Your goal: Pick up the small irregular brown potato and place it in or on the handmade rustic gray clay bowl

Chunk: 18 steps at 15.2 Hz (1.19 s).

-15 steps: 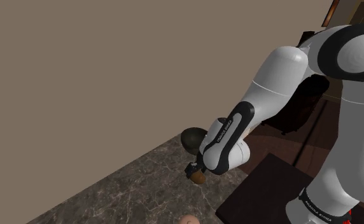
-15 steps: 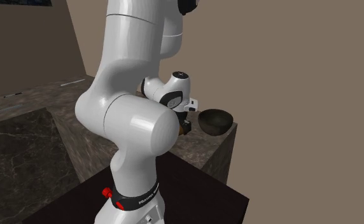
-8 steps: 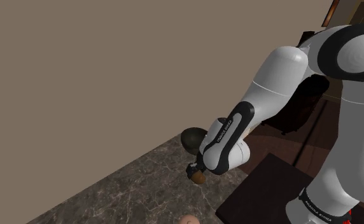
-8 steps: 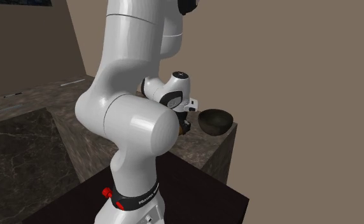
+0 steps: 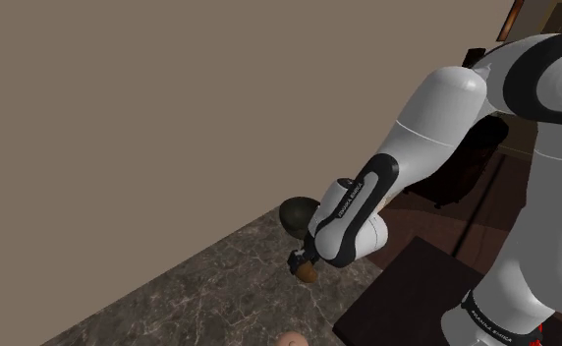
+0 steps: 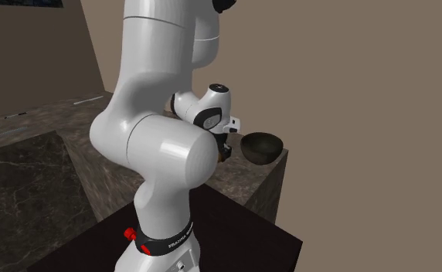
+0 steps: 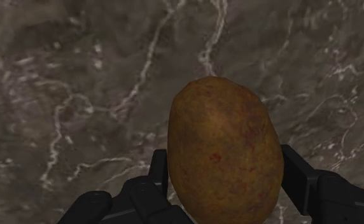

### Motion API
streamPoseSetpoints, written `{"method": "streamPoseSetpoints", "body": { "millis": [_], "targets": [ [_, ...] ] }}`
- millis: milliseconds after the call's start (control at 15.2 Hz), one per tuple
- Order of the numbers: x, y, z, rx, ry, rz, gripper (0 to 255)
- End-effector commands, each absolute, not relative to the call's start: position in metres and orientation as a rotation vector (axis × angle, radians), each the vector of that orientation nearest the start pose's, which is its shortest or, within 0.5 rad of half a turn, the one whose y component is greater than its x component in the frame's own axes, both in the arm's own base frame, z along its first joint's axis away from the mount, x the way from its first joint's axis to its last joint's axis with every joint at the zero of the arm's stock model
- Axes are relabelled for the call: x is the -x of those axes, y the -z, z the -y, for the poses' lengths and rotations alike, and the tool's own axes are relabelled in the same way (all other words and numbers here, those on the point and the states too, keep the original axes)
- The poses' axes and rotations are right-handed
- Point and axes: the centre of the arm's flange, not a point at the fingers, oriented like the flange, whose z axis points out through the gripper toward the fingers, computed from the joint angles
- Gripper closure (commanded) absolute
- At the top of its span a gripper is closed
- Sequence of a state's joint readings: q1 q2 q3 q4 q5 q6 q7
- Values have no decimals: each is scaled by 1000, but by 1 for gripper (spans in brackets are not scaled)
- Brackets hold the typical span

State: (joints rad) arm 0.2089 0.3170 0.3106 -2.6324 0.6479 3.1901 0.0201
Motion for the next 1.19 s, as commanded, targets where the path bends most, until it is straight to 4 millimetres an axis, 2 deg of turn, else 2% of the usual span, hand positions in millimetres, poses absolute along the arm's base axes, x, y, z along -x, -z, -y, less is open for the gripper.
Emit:
{"method": "streamPoseSetpoints", "body": {
  "millis": [0,1122],
  "targets": [
    [-393,-172,-171,2929,247,-261,255],
    [-393,-261,-171,2929,247,-261,255]
  ]
}}
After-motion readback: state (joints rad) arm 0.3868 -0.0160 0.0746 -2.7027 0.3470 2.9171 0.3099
